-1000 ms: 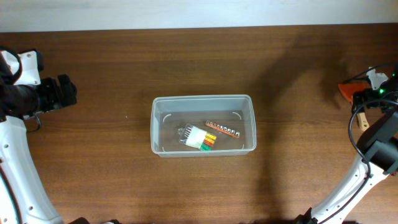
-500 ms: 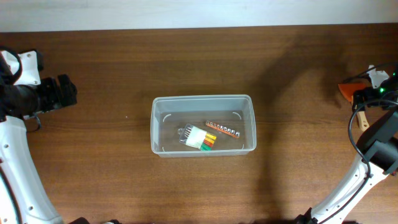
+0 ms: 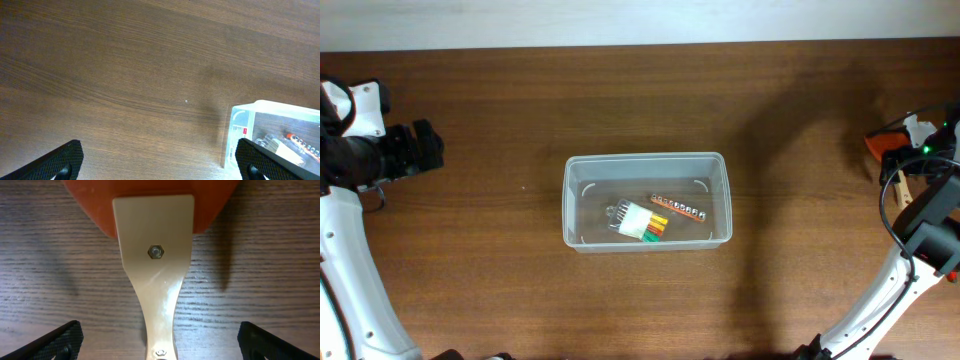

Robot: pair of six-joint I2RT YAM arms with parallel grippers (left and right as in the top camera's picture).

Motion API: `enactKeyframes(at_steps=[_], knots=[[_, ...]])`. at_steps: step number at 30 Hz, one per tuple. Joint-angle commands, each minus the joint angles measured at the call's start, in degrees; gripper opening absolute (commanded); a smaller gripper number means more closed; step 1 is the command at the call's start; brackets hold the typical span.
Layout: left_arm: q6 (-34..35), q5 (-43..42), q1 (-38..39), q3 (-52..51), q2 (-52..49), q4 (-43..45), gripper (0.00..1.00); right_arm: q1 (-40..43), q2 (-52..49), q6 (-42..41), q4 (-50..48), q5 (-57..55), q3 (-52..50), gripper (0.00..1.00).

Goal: Pack container
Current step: 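Lower the right gripper and close on the scraper's wooden handle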

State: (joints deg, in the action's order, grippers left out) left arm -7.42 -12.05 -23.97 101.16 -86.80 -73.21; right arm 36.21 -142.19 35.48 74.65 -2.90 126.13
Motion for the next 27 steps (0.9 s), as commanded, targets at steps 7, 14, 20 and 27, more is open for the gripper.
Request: enactKeyframes(at_steps=[7, 14, 20, 27], knots=[[0.5, -0.6, -0.2, 1.2, -0.1, 0.1, 0.99, -0.4, -1.9, -2.6, -1.4, 0.7, 0.8, 0.99], [0.5, -0.6, -0.2, 1.2, -0.1, 0.1, 0.99, -0.3, -2.9, -3.0, -1.6, 0.8, 0.8, 0.99], [0.5, -0.6, -0.2, 1.2, -0.1, 0.1, 0.99, -0.3, -3.6, -3.0, -2.1, 0.8, 0.8, 0.99], [0.5, -0.6, -0.2, 1.2, -0.1, 0.1, 0.99, -0.3, -3.6, -3.0, -2.3, 0.8, 0.8, 0.99]])
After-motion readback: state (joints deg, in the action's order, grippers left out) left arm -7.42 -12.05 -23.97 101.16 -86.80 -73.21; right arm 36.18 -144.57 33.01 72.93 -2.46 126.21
